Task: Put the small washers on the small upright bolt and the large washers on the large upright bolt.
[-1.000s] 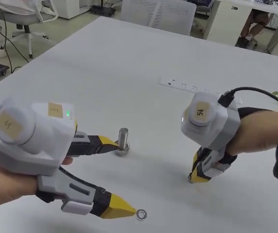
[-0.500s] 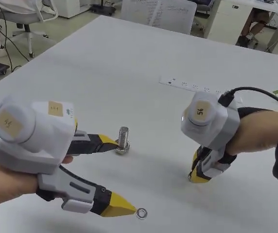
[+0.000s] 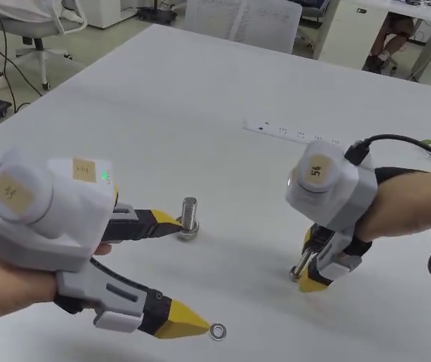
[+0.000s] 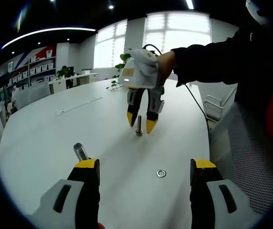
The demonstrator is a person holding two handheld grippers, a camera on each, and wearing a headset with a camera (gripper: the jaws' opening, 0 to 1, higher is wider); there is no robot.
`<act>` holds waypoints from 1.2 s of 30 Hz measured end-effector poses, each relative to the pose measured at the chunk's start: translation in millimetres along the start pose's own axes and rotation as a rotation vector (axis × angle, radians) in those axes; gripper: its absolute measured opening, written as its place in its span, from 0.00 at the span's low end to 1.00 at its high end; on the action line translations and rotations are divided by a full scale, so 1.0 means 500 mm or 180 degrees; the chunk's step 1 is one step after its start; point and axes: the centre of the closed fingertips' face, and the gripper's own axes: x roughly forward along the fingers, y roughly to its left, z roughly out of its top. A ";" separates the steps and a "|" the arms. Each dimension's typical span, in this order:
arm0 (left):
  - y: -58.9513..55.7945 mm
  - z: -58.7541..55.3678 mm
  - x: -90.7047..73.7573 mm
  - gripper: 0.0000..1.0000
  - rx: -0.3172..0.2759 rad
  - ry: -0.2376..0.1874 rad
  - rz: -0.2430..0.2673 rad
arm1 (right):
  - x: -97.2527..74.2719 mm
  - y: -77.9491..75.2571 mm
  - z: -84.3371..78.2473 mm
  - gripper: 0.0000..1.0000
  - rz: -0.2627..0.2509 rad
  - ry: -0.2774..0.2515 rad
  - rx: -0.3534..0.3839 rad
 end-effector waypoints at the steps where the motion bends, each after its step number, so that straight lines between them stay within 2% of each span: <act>1: 0.000 0.000 0.000 0.77 0.0000 0.0001 0.0000 | -0.001 0.000 0.000 0.37 -0.0001 -0.0009 0.0008; 7: -0.001 -0.001 0.000 0.77 0.0002 0.0009 -0.0005 | -0.004 -0.001 -0.013 0.40 -0.0007 -0.0024 0.0074; 22: -0.004 -0.002 0.000 0.77 0.0012 0.0025 -0.0014 | -0.013 0.003 -0.048 0.41 -0.0035 -0.0014 0.0211; 36: -0.006 -0.004 0.000 0.77 0.0021 0.0038 -0.0020 | -0.015 0.032 -0.074 0.41 -0.0035 -0.0025 0.0311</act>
